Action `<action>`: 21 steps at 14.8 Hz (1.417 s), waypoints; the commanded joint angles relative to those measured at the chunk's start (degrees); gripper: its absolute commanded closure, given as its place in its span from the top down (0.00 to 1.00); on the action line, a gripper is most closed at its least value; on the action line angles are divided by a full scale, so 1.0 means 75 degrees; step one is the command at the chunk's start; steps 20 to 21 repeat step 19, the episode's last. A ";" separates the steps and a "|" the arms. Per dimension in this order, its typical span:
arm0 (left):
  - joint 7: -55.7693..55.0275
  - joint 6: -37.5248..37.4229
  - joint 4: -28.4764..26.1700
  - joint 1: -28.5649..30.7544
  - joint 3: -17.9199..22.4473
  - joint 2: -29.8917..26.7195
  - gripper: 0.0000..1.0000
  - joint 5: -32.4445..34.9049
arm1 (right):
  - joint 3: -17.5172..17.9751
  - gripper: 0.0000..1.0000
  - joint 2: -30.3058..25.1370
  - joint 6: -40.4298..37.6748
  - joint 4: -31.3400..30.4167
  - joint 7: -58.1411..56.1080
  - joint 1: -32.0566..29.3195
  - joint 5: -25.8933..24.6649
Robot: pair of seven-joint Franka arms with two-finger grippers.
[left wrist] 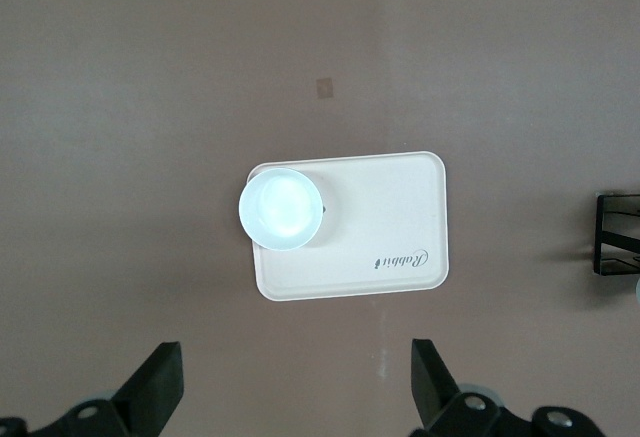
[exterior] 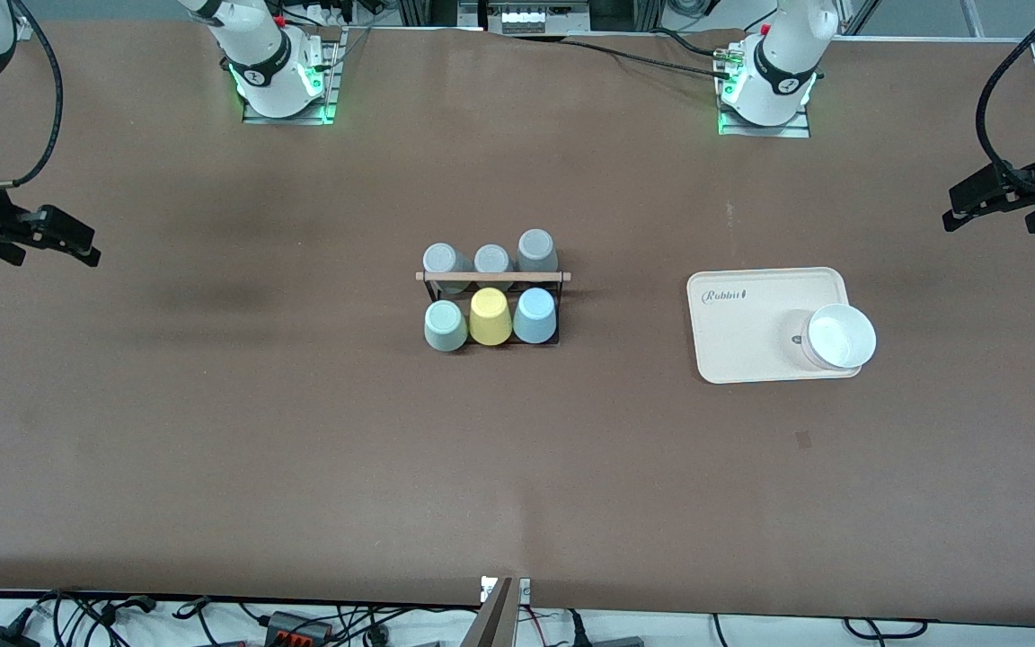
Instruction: Hang scattered cups on rack with three cups
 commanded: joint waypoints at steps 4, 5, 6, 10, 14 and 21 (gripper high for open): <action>0.0009 0.0051 -0.0049 0.0038 -0.0023 -0.0026 1.00 -0.0077 | 0.0020 1.00 -0.0142 -0.0284 0.0046 -0.0084 0.0027 -0.0075; 0.0009 0.0040 -0.0049 0.0038 -0.0023 -0.0026 1.00 -0.0077 | 0.0020 1.00 -0.0142 -0.0296 0.0023 -0.0084 0.0027 -0.0075; -0.0002 0.0028 -0.0037 0.0027 -0.0023 -0.0026 1.00 -0.0077 | 0.0020 1.00 -0.0142 -0.0308 -0.0001 -0.0096 0.0039 -0.0075; -0.0002 0.0028 -0.0037 0.0027 -0.0023 -0.0026 1.00 -0.0077 | 0.0043 1.00 -0.0154 -0.0354 -0.0001 -0.0108 0.0051 -0.0122; -0.0201 -0.0042 -0.0037 0.0015 -0.0023 -0.0003 1.00 -0.0089 | 0.0032 1.00 -0.0212 -0.0472 0.0011 -0.0131 0.0039 -0.0110; -0.0120 -0.0101 0.0021 -0.0008 -0.0023 0.0009 1.00 -0.0065 | 0.0043 1.00 -0.0224 -0.0554 0.0011 -0.0143 0.0051 -0.0110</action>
